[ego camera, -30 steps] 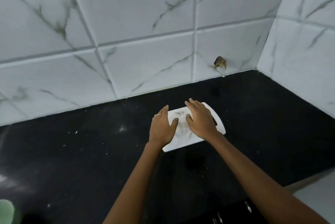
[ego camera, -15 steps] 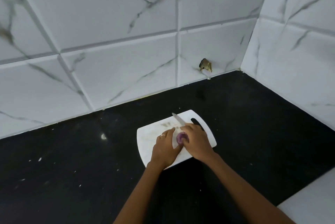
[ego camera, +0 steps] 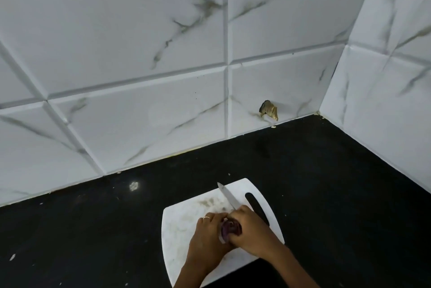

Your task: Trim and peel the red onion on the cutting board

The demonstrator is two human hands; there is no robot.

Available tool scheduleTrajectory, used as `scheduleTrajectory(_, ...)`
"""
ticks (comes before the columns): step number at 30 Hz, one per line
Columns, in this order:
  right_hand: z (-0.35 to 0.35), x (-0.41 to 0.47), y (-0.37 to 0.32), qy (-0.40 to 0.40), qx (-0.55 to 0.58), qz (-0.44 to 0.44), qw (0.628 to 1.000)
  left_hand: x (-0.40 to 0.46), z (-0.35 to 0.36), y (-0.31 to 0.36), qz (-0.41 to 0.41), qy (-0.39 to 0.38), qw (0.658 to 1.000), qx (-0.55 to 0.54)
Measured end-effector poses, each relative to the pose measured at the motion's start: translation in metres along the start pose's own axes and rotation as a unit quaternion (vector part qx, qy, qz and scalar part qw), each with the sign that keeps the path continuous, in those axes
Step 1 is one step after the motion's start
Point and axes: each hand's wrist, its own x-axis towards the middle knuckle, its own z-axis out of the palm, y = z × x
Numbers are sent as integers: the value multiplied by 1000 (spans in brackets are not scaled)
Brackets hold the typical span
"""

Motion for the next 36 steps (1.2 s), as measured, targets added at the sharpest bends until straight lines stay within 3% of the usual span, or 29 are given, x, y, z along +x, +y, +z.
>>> scheduleTrajectory(15, 23, 32, -51, 67, 73, -42, 994, -22, -33, -27, -44, 159, 986, -33)
scheduleTrajectory(20, 36, 39, -59, 77, 107, -33, 991, -25, -36, -39, -83, 144, 981, -104)
scheduleTrajectory(29, 33, 33, -39, 99, 155, -10, 983, -24, -30, -49, -114, 125, 978, -124)
scheduleTrajectory(33, 12, 26, -4, 182, 97, 54, 977, -25, -26, -51, -105, 133, 978, -119)
scheduleTrajectory(36, 7, 21, 21, 194, 30, 90, 976, -25, -22, -49, -101, 150, 978, -105)
